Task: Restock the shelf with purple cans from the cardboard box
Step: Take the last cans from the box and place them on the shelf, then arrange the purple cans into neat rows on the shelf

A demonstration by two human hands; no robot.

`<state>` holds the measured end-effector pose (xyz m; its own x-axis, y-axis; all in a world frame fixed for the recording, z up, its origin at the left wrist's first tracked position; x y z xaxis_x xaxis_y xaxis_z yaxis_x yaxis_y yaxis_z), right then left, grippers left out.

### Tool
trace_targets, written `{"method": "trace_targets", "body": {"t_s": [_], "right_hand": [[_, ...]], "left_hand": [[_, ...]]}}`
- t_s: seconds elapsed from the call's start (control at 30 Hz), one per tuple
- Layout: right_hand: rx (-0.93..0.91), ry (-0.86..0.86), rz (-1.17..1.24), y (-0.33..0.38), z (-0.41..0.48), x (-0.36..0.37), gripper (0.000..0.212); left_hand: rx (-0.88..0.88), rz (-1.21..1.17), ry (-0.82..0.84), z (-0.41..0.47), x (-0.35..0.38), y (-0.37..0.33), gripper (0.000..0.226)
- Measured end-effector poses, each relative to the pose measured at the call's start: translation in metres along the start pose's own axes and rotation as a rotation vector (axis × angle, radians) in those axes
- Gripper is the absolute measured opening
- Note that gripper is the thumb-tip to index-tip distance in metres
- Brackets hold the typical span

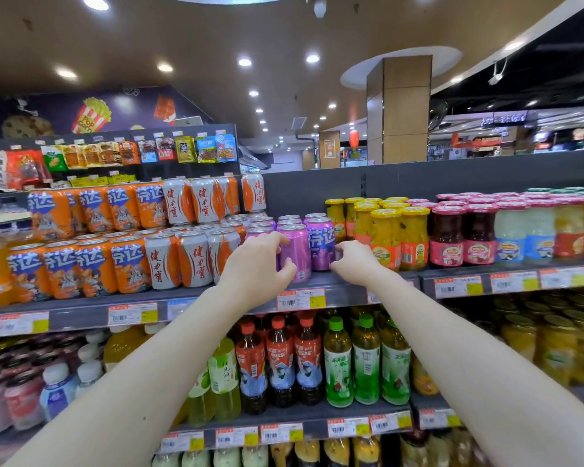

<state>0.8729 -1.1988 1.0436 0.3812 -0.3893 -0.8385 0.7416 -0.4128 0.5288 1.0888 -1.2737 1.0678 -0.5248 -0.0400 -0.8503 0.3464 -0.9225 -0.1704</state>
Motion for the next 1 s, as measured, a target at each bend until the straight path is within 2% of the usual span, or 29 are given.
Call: {"method": "trace_targets", "body": {"t_s": [0.23, 0.37, 0.53, 0.6, 0.7, 1.0], "right_hand": [[-0.016, -0.179, -0.104, 0.004, -0.069, 0.015, 0.040], [0.014, -0.086, -0.219, -0.004, -0.111, 0.018, 0.050], [0.113, 0.016, -0.346, -0.044, -0.168, 0.013, 0.048], [0.147, 0.047, -0.368, -0.065, -0.195, 0.005, 0.057], [0.186, 0.066, -0.428, -0.101, -0.240, -0.010, 0.058], [0.223, 0.175, -0.559, -0.238, -0.390, -0.045, 0.043]], "left_hand": [[-0.006, 0.014, 0.089, -0.029, 0.018, -0.011, 0.054], [0.009, 0.037, 0.145, -0.041, 0.034, -0.032, 0.056], [0.038, 0.039, 0.199, -0.068, 0.065, -0.075, 0.053], [0.035, 0.045, 0.250, -0.082, 0.078, -0.099, 0.055], [0.027, 0.089, 0.303, -0.098, 0.093, -0.144, 0.056], [0.014, 0.093, 0.434, -0.160, 0.162, -0.314, 0.050]]}}
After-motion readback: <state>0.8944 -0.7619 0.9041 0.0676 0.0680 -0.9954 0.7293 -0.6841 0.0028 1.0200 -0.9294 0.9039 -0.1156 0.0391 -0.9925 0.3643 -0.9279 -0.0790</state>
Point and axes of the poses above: each hand's wrist, its own z-axis towards the middle knuckle, its own x-axis out of the palm, y = z × x, the point moved 2 cm from there along z, towards the middle knuckle, and after that the axes turned 15 degrees about y, right-handed, at the moved point
